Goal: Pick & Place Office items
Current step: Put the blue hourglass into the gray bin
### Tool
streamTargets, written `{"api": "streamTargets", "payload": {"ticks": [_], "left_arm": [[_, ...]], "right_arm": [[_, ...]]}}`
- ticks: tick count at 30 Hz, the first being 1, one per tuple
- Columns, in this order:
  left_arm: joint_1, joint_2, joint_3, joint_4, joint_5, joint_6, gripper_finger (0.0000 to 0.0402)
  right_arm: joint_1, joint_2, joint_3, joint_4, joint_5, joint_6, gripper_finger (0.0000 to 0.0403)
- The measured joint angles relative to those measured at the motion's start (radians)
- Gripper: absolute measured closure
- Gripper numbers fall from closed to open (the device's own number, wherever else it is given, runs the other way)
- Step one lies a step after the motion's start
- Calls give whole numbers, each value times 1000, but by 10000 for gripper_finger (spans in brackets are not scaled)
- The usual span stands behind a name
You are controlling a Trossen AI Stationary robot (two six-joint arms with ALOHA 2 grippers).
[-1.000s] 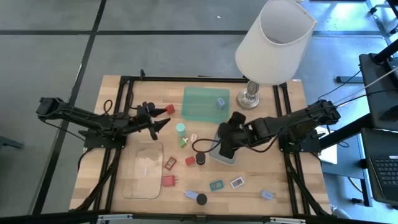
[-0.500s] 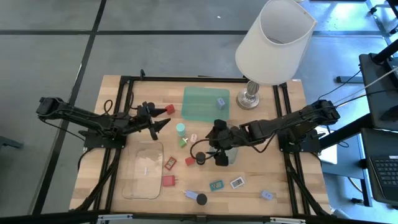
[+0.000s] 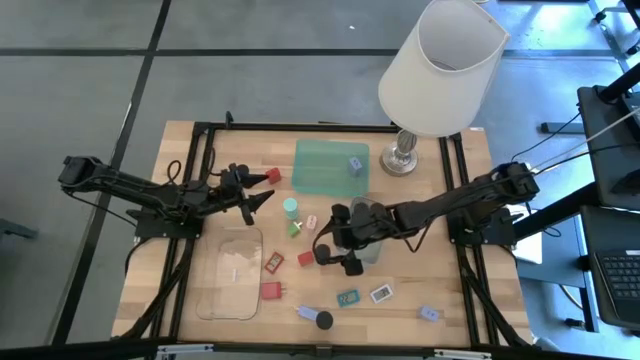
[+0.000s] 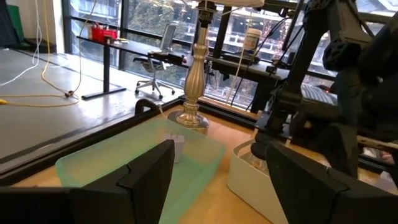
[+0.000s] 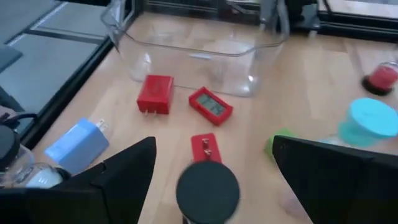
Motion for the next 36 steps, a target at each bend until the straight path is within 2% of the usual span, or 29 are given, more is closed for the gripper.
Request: {"api": "streamTargets", "payload": {"ticks": [5,10,21,36], "left_arm": [[0,0,0,0,0,6,151],[0,0,0,-4,-1,6,151],[0,0,0,-5,-2,7,151],[0,0,0,-5,-3,7,151]], "right_arm": [[0,73,-6,66,-51,-5,76],[0,132,-6,114,-50,-24,76],[-1,139,-6,112,32,-49,76],[-1,140,-6,21,39,111,76]]}}
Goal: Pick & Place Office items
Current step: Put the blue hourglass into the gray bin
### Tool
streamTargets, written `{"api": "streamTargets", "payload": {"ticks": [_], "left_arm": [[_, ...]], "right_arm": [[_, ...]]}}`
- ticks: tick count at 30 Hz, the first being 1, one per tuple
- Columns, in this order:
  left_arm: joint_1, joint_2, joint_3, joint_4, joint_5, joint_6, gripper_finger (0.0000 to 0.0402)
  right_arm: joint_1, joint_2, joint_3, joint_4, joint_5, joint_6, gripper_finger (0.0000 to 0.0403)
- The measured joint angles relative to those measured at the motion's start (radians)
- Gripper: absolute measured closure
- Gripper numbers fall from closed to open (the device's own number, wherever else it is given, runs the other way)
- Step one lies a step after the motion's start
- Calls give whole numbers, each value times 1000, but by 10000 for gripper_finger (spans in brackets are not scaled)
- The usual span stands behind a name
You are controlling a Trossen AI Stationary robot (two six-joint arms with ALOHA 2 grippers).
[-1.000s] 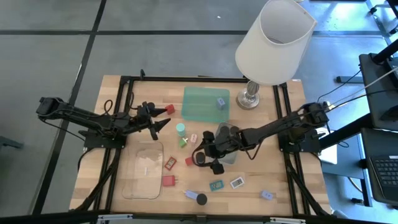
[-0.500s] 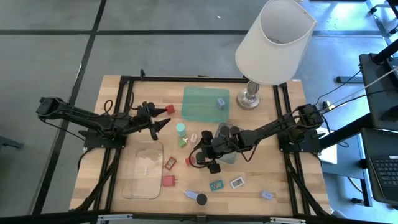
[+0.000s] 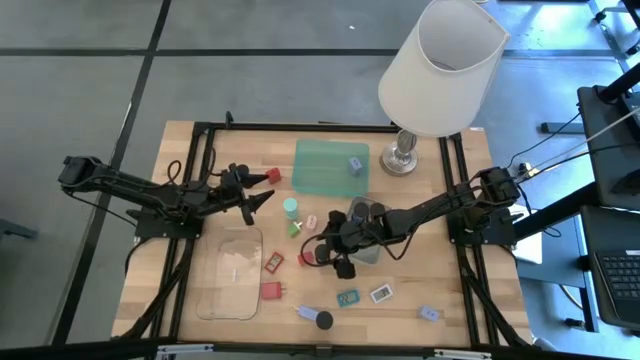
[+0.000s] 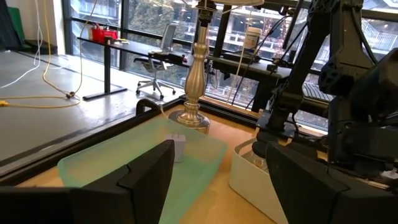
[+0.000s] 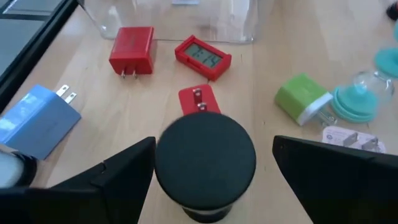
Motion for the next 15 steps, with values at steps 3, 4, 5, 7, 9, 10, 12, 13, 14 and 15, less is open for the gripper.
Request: {"api": "streamTargets", "payload": {"ticks": [3,4,5,7,9,10,12,13,14,15], "left_arm": [[0,0,0,0,0,0,151],[0,0,0,0,0,0,151],[0,0,0,0,0,0,151],[0,0,0,0,0,0,151],[0,0,0,0,0,0,151],[0,0,0,0,0,0,151],[0,0,0,0,0,0,151],[0,0,0,0,0,0,151],[0,0,0,0,0,0,151],[0,0,0,0,0,0,151]], "right_arm": [[0,0,0,-1,5,5,76],[0,0,0,-1,8,5,76],[0,0,0,-2,17,8,76],[0,0,0,-6,31,17,76],[0,0,0,-10,30,20,76],[0,0,0,-10,30,20,77],[0,0,0,-10,30,20,83],[0,0,0,-10,30,24,89],[0,0,0,-10,30,24,96],[0,0,0,-10,30,24,104]]}}
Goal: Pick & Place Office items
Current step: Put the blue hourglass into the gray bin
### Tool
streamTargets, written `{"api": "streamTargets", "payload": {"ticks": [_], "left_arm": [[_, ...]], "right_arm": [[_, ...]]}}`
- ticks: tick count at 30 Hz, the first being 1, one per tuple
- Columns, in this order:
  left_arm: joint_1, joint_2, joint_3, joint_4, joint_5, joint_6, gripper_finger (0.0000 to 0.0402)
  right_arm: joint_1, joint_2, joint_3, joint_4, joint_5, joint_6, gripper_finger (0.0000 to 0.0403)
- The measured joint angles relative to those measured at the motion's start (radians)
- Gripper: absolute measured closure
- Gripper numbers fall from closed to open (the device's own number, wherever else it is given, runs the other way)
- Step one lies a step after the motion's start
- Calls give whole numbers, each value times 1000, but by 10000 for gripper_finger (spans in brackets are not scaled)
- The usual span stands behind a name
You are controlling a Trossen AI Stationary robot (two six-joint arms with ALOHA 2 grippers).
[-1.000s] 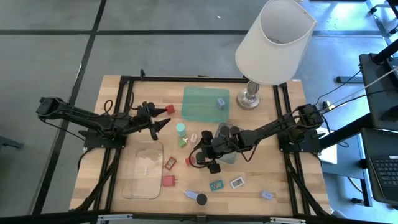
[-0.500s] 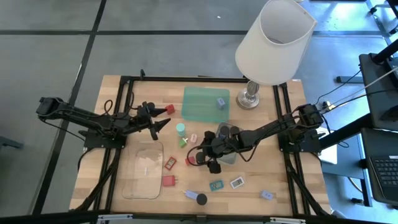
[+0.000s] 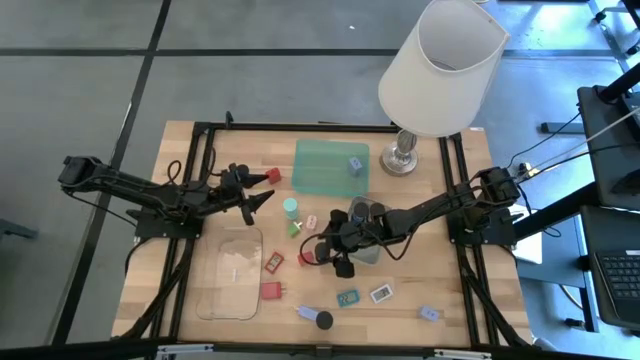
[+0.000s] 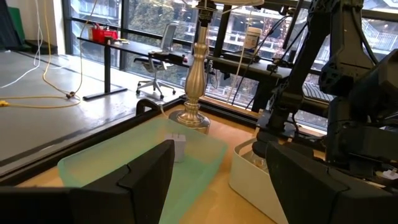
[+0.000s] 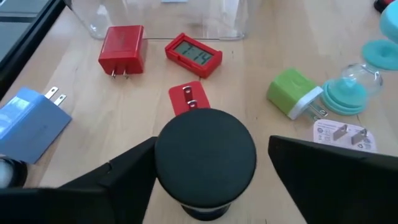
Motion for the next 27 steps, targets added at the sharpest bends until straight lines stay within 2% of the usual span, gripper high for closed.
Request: {"api": "streamTargets", "payload": {"ticks": [7,14,19,22,27], "left_arm": [[0,0,0,0,0,0,151],[0,0,0,0,0,0,151],[0,0,0,-2,0,0,151],[0,0,0,-6,0,0,151],[0,0,0,-7,1,0,151]], "right_arm": [[1,0,0,3,-14,2,187],[-3,-12,0,18,-14,84,190],[-19,-115,1,-12,-6,95,190],[-23,-209,1,-80,60,75,187],[-22,-365,2,-237,229,67,184]]}}
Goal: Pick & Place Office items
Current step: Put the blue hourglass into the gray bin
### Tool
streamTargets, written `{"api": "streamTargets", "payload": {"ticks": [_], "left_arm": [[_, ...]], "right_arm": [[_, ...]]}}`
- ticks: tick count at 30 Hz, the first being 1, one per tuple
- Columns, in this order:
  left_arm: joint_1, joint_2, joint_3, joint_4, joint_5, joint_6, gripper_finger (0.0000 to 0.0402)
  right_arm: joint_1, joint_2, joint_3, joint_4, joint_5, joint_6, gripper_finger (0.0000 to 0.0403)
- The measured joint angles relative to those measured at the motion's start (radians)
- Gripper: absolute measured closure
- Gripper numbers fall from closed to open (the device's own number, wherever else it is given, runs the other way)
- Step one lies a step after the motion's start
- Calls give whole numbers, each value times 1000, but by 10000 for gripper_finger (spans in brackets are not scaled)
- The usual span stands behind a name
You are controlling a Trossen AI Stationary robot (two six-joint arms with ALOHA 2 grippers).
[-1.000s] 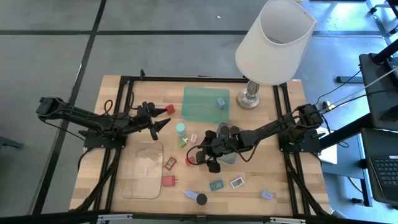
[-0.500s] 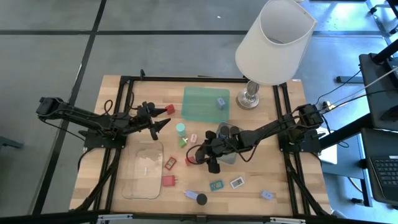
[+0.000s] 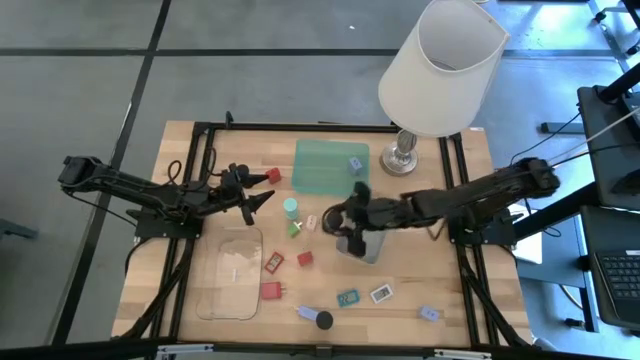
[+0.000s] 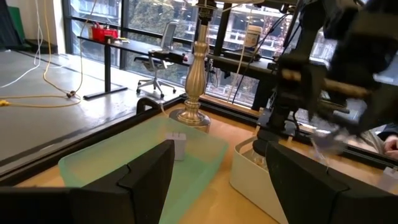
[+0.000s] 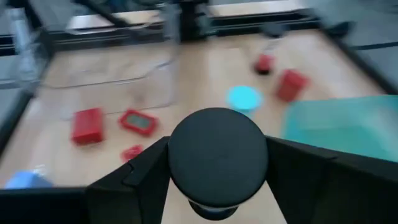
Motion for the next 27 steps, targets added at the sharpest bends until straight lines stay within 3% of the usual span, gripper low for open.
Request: {"api": "streamTargets", "payload": {"ticks": [4,12,18,27], "left_arm": [[0,0,0,0,0,0,151],[0,0,0,0,0,-1,151],[0,0,0,0,0,-1,151],[0,0,0,0,0,-1,151]], "right_arm": [[16,-72,0,-137,100,55,184],[86,-65,-8,-297,172,202,183],[126,-66,-92,-271,251,305,182],[127,-66,-294,10,256,364,182]]}}
